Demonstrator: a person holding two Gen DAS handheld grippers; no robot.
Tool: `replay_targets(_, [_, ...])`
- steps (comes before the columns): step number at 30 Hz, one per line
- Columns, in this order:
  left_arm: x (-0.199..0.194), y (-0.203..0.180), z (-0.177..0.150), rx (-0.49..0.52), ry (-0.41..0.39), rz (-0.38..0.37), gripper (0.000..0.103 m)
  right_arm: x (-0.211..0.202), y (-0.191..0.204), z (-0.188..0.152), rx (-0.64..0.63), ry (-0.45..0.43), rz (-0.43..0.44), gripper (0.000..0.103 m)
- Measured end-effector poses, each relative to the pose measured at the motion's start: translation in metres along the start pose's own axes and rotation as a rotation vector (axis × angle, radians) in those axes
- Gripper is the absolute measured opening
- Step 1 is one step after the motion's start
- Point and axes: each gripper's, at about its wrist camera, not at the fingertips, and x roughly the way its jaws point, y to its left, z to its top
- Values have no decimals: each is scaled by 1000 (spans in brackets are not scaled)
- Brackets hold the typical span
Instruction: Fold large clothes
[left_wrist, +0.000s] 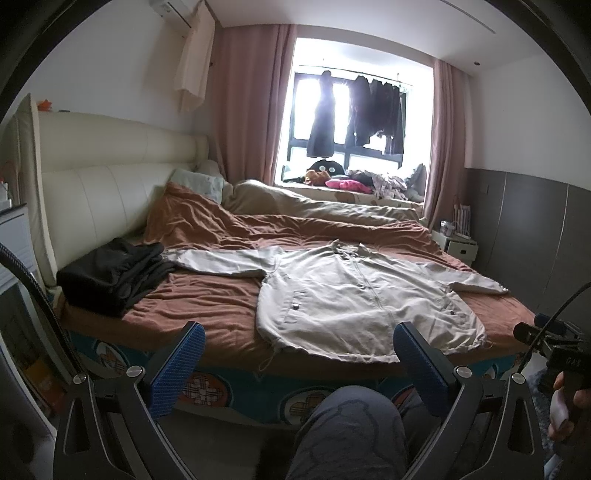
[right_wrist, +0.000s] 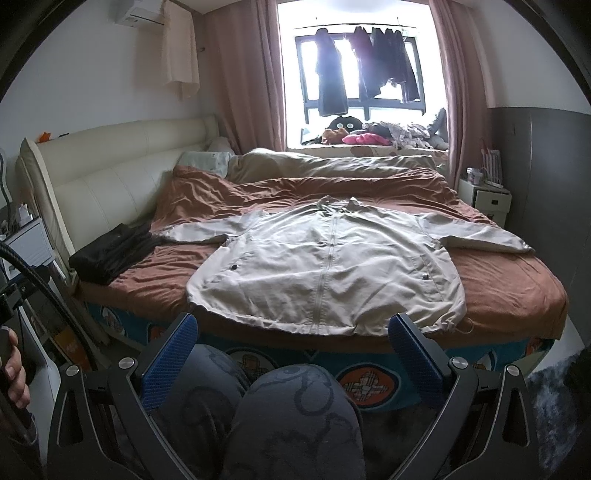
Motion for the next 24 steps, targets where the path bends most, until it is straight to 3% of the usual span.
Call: replay_targets(24, [1, 9, 2, -7, 10, 3, 102, 7, -3, 9, 6, 6, 1, 103])
